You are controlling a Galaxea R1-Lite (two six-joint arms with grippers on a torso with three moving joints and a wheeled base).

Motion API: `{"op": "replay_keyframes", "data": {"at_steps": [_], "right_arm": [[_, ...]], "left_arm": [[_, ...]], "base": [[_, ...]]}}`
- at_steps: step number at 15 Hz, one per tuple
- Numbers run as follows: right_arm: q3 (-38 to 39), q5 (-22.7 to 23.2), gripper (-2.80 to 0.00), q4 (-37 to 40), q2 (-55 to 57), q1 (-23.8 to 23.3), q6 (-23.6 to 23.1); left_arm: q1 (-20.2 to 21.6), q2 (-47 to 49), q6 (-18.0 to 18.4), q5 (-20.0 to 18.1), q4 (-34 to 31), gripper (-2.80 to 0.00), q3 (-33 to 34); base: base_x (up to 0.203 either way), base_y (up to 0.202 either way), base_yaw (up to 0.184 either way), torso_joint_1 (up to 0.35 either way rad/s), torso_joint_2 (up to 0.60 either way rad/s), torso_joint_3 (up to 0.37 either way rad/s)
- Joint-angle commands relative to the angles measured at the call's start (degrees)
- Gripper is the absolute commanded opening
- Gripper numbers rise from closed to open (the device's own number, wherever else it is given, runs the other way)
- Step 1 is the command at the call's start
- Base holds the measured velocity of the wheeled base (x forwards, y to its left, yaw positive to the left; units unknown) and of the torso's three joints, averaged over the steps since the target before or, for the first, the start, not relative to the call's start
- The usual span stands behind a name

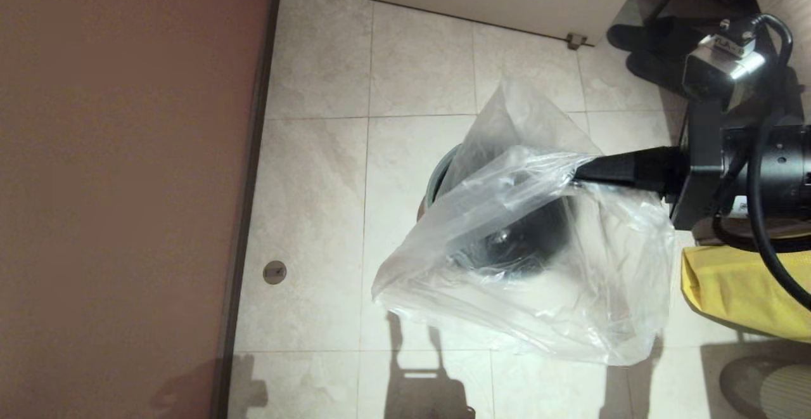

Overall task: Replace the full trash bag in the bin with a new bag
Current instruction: Put the new garbage bag on the trash can

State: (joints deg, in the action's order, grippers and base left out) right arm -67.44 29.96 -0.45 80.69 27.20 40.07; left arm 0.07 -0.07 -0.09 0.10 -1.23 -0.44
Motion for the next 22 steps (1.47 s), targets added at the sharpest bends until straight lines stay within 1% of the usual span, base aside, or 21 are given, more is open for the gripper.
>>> {"op": "replay_keyframes", "data": {"at_steps": [1,5,8,11,21,22], "right_arm": [[-2.27,-1.16,-2.8,0.21,3.46,-0.21,0.31],[-6.39,-4.81,-2.8,0.76,10.23,0.04,0.36],[-9.02,-8.32,-2.8,1.48,13.08,0.05,0.36],[-9.11,-9.15,-2.8,3.52,12.21,0.14,0.36],[-8.86,-9.31,-2.8,4.76,9.75,-0.04,0.36],[-8.94,-9.31,-2.8,4.68,9.75,-0.04,0.36]], "left_arm": [[0.01,0.07,0.0,0.06,0.0,-2.8,0.0],[0.01,0.07,0.0,-0.01,0.0,-2.8,0.0],[0.01,0.07,0.0,0.07,0.0,-2.8,0.0],[0.01,0.07,0.0,-0.01,0.0,-2.8,0.0],[0.01,0.07,0.0,0.07,0.0,-2.8,0.09],[0.01,0.07,0.62,0.34,0.0,-2.8,0.0]], "base": [[0.0,0.0,0.0,0.0,0.0,0.0],[0.0,0.0,0.0,0.0,0.0,0.0],[0.0,0.0,0.0,0.0,0.0,0.0],[0.0,0.0,0.0,0.0,0.0,0.0],[0.0,0.0,0.0,0.0,0.0,0.0],[0.0,0.0,0.0,0.0,0.0,0.0]]}}
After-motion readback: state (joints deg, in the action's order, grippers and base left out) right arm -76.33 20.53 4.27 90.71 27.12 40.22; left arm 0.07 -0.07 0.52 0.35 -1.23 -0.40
